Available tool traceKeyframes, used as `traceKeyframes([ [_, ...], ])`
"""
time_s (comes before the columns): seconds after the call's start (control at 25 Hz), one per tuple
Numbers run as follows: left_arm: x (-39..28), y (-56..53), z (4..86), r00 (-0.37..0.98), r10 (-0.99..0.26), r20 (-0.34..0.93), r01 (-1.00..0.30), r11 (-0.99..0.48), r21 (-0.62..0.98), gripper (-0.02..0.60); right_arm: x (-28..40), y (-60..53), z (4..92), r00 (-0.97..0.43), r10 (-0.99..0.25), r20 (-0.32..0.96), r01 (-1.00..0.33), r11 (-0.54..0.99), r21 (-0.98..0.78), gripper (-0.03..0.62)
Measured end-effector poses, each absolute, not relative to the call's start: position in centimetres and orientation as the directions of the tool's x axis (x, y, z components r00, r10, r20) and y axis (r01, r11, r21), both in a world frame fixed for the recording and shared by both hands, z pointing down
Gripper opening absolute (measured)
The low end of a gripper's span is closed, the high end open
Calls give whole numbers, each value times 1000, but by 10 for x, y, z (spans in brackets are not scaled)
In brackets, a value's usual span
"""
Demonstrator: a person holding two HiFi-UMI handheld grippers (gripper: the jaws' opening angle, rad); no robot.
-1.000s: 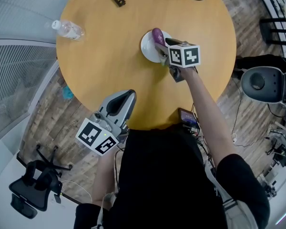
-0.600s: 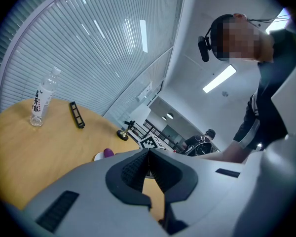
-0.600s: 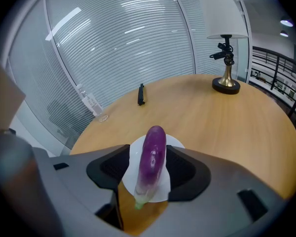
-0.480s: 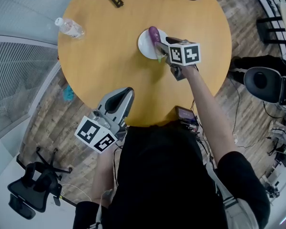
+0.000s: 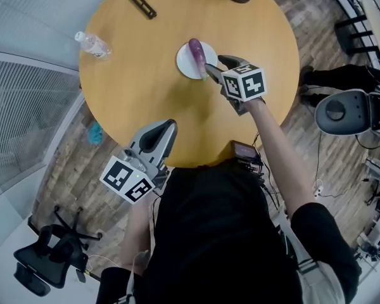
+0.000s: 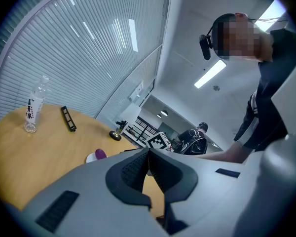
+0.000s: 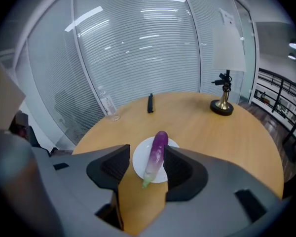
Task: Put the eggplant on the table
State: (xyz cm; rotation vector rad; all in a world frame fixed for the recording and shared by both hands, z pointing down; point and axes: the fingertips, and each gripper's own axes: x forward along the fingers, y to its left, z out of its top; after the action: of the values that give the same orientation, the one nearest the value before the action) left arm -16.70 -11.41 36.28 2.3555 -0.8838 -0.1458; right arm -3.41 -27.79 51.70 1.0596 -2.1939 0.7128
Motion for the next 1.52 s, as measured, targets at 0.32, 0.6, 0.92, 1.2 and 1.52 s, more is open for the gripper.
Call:
traceKeyframes([
  [0.32, -154, -105, 351, 788, -609, 93, -550, -627, 551, 12, -39, -238, 464, -564, -533, 631, -767, 622, -160, 215],
  [0.6, -145, -99, 348, 800, -595, 83, -536, -645, 545, 12, -41, -204, 416, -622, -569, 539, -750, 630, -201, 189],
  [0.92, -143, -93, 343, 794, -604, 69, -537, -643, 546, 12, -25, -161, 381, -654, -582, 482, -739, 628, -243, 83],
  [1.2, -141, -90, 344, 799, -598, 67, -531, -647, 547, 12, -11, -136, 374, -665, -600, 445, -732, 643, -226, 24],
  [1.52, -134, -80, 352, 807, -587, 65, -514, -646, 564, 12, -11, -120, 375, -687, -594, 419, -718, 643, -265, 17],
])
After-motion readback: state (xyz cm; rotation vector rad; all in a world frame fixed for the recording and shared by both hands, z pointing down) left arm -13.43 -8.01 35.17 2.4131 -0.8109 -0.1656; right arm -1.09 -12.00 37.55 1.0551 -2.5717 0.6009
